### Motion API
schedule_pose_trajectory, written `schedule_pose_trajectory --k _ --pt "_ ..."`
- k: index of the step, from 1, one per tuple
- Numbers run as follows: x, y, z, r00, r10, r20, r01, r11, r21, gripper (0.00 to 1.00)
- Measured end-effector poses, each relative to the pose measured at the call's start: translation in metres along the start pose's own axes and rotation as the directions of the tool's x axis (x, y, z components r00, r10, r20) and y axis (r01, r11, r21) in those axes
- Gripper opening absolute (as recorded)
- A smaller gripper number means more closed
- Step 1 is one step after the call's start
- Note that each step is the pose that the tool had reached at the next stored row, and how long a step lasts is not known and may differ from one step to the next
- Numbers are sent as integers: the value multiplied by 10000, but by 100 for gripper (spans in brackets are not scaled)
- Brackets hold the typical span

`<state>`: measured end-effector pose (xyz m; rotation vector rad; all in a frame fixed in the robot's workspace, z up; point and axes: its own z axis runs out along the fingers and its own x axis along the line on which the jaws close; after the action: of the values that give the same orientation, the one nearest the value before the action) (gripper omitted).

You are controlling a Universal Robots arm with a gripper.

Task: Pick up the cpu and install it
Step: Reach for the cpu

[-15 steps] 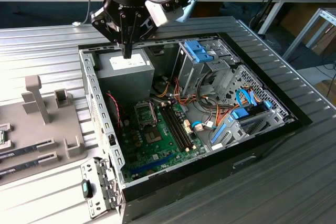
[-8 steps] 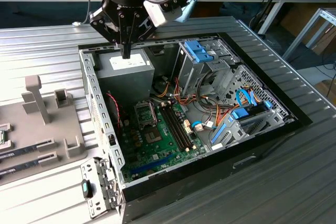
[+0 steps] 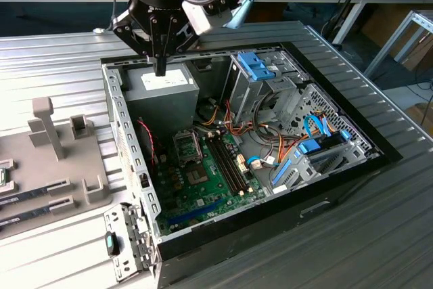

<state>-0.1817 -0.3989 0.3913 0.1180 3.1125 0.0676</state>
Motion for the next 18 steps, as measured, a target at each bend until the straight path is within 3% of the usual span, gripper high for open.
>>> schedule_pose_trajectory --k 18 --pt "78 -6 1 10000 0 0 0 10000 0 11"
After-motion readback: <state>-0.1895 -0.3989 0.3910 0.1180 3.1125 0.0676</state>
